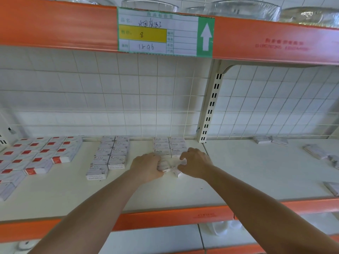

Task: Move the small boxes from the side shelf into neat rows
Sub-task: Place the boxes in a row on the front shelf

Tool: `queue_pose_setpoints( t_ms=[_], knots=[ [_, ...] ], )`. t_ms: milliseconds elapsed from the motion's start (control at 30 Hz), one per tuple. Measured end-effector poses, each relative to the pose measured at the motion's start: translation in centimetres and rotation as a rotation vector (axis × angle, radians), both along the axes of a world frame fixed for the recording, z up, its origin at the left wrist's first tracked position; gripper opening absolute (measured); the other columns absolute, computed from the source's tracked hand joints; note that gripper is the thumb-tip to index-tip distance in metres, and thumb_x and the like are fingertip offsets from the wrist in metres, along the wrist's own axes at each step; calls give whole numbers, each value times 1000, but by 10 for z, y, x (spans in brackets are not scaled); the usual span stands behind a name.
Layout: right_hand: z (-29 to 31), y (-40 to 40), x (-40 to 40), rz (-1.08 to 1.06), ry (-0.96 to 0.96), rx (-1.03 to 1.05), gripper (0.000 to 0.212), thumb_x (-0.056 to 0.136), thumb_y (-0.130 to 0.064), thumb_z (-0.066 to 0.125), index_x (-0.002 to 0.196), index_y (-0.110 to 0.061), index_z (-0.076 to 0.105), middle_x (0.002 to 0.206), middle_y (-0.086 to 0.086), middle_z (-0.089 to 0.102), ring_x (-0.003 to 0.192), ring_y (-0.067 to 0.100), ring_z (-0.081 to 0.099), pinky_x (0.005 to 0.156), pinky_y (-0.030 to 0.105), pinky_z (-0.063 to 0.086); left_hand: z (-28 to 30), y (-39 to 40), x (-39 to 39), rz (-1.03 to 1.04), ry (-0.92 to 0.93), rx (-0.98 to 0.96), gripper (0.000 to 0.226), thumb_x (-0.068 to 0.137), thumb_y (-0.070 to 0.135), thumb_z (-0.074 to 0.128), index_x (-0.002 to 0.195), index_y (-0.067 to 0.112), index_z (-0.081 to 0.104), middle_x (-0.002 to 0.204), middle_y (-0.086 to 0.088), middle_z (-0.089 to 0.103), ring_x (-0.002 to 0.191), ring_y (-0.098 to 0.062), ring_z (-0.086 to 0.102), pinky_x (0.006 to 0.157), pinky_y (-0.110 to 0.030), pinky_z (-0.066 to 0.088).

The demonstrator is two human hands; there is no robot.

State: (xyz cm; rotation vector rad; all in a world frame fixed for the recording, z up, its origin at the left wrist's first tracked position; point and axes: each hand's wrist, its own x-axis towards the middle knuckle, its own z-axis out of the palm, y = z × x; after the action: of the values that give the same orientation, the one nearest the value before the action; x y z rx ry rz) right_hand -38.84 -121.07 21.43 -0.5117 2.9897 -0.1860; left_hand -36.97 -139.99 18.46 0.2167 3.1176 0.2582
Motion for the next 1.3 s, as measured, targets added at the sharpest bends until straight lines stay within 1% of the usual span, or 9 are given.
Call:
queue_pose_setpoints(
  t_ms=[133,233,400,533,633,767,1000,1200,1300],
  knots=[
    [-5,-10,3,67,-147,8,40,88,-54,52,125,-39,55,131,-3,44,116,24,53,95,37,44,1,0,1,6,-35,34,27,84,34,54,107,21,62,104,2,51,95,-21,56,71,-26,37],
    [-3,-15,5,103,-118,45,30,92,-50,50,113,-33,61,126,-1,45,109,28,56,88,36,43,2,0,-1,14,-80,78,22,84,29,55,98,15,64,95,2,46,89,-22,55,68,-27,38],
    [0,-7,4,164,-75,98,18,95,-20,49,107,-21,62,126,2,46,97,28,57,81,33,38,4,2,-2,33,-107,82,17,82,24,56,90,10,62,92,0,47,84,-24,53,67,-27,37],
    [2,1,3,167,-113,2,33,85,-1,52,114,-16,53,122,2,45,85,24,49,63,28,34,2,4,-1,39,-83,89,15,83,24,53,91,13,60,98,-1,49,86,-23,54,67,-26,36],
    [-1,2,1,116,-101,-14,46,83,-2,55,125,-17,47,125,2,48,101,25,54,70,29,38,3,5,0,24,-63,65,25,85,27,51,107,16,59,106,-1,49,92,-22,53,71,-27,35],
    [-4,-1,-2,89,-33,94,51,87,-9,54,135,-26,47,128,1,52,118,22,47,83,30,39,2,6,0,28,-62,86,26,86,25,50,109,17,58,102,0,46,93,-23,53,71,-27,36],
    [-6,-7,-2,111,38,61,52,90,-4,45,137,-28,46,127,4,54,115,22,50,88,32,42,2,13,-3,21,-56,112,31,88,25,51,117,18,59,116,-4,50,106,-25,55,78,-28,42],
    [-10,-2,-9,28,46,40,36,90,-26,57,126,-22,55,119,2,55,107,23,55,83,32,47,4,10,-3,86,-21,120,44,85,35,59,122,13,48,119,-4,47,106,-26,56,80,-32,44],
    [-13,-1,-11,-2,24,0,35,89,-28,59,123,-21,56,119,2,54,104,25,58,82,31,48,4,10,-4,114,-31,102,44,85,37,58,120,13,46,116,-5,53,107,-26,56,80,-31,43]
  ],
)
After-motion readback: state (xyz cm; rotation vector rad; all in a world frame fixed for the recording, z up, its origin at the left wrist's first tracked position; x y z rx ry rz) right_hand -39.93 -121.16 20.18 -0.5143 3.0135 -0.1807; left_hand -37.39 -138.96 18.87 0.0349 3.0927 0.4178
